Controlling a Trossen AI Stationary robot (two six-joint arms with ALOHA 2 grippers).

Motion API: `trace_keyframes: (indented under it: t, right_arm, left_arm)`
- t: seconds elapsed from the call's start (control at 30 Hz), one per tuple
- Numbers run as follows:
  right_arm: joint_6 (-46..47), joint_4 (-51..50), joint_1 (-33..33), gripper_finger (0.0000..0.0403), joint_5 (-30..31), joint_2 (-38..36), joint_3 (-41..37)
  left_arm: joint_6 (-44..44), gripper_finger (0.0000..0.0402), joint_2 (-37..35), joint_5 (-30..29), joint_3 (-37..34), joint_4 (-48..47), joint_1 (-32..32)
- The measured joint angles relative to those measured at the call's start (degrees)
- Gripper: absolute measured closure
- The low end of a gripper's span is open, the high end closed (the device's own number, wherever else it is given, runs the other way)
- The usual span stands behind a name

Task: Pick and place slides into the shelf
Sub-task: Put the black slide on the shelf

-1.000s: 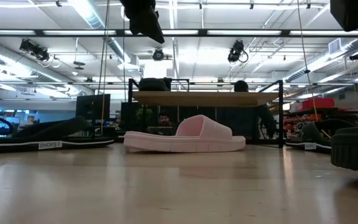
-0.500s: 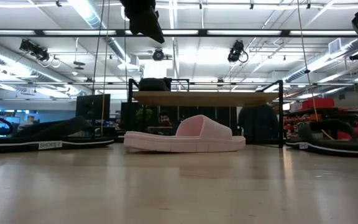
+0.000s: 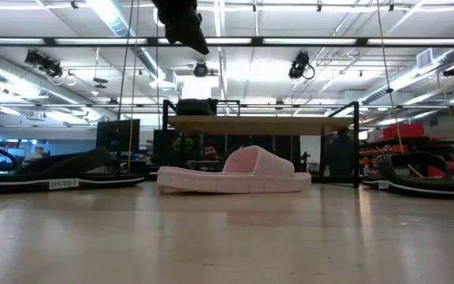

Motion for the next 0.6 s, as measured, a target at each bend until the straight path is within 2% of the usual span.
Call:
trace_keyframes:
  t: [0.23,0.37,0.6]
  right_arm:
    - [-5.8,-0.9,0.3,0.0313,0.8,0.0,3.4]
    - [-6.2,-4.3,0.2,0.0313,3.6,-0.1,4.5]
    - [-4.8,-10.7,0.3,0.0313,3.8,-0.1,3.3]
  left_arm:
    - [0.0,0.0226,0.0,0.0,0.0,0.0,0.0]
    - [-1.3,0.0224,0.0,0.0,0.0,0.0,0.0]
    - [-1.8,0.0228,0.0,0.0,0.0,0.0,0.5]
